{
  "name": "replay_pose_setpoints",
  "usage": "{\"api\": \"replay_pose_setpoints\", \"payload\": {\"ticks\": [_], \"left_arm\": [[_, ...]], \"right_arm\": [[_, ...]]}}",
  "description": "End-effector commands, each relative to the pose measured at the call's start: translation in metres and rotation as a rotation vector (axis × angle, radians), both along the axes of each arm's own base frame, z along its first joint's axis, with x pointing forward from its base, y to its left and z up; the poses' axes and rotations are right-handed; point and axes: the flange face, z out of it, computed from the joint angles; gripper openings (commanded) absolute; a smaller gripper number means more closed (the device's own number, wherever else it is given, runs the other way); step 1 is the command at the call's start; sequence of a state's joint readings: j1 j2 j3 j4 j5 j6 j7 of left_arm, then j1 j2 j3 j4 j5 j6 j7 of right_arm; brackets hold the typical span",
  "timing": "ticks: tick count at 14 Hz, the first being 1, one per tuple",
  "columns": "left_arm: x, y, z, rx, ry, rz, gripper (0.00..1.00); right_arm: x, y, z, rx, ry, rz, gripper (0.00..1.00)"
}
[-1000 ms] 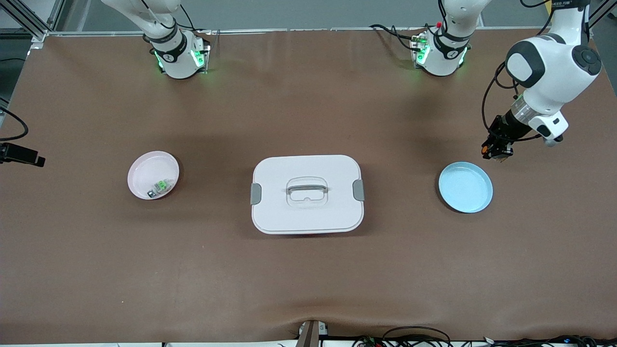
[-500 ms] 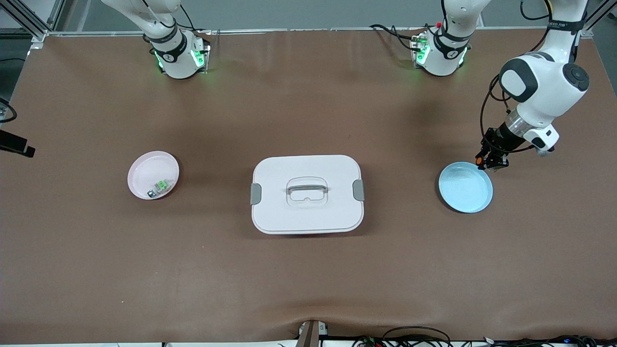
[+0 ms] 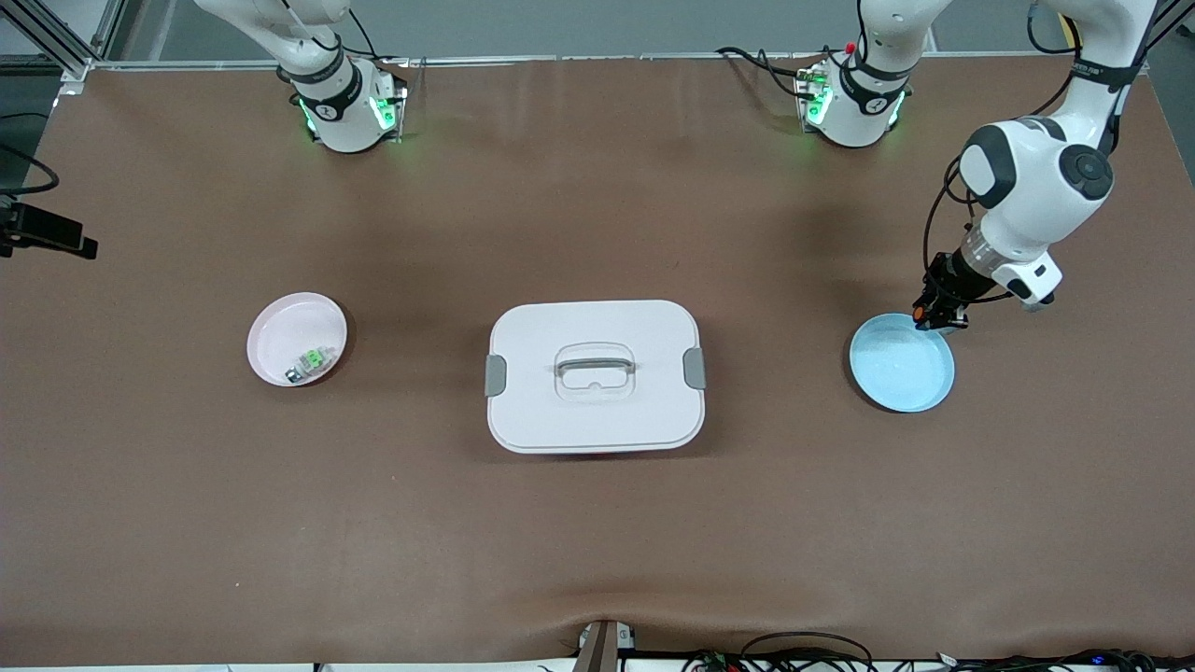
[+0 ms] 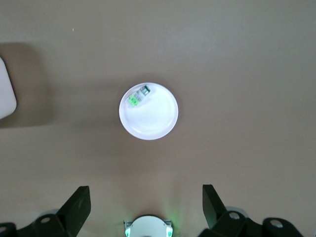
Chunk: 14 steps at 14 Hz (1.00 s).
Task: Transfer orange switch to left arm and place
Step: 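Carry the orange switch with the left gripper over the light-blue plate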
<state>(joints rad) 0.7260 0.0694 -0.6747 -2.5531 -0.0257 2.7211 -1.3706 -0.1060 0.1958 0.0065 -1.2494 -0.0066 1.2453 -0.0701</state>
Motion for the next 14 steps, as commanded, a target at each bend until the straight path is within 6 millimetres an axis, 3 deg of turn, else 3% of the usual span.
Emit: {"api": "replay_pose_setpoints", "payload": {"ticks": [1, 3, 5, 14], "left_arm": [[0.011, -0.009, -0.014, 0.038, 0.006, 0.022, 0.0], [0.015, -0.013, -0.023, 0.076, 0.011, 0.045, 0.0], [0.02, -0.016, -0.034, 0.083, 0.014, 0.058, 0.0], [0.037, -0.026, -0.066, 0.075, 0.025, 0.043, 0.0]], "right_arm": [[-0.01, 0.007, 0.011, -0.006, 0.005, -0.001, 1.0], [-0.023, 0.014, 0.035, -0.018, -0.036, 0.007, 1.0], [-0.025, 0.007, 0.033, -0.012, -0.03, -0.012, 1.0], [-0.033, 0.021, 0.049, -0.015, -0.078, -0.002, 1.0]]}}
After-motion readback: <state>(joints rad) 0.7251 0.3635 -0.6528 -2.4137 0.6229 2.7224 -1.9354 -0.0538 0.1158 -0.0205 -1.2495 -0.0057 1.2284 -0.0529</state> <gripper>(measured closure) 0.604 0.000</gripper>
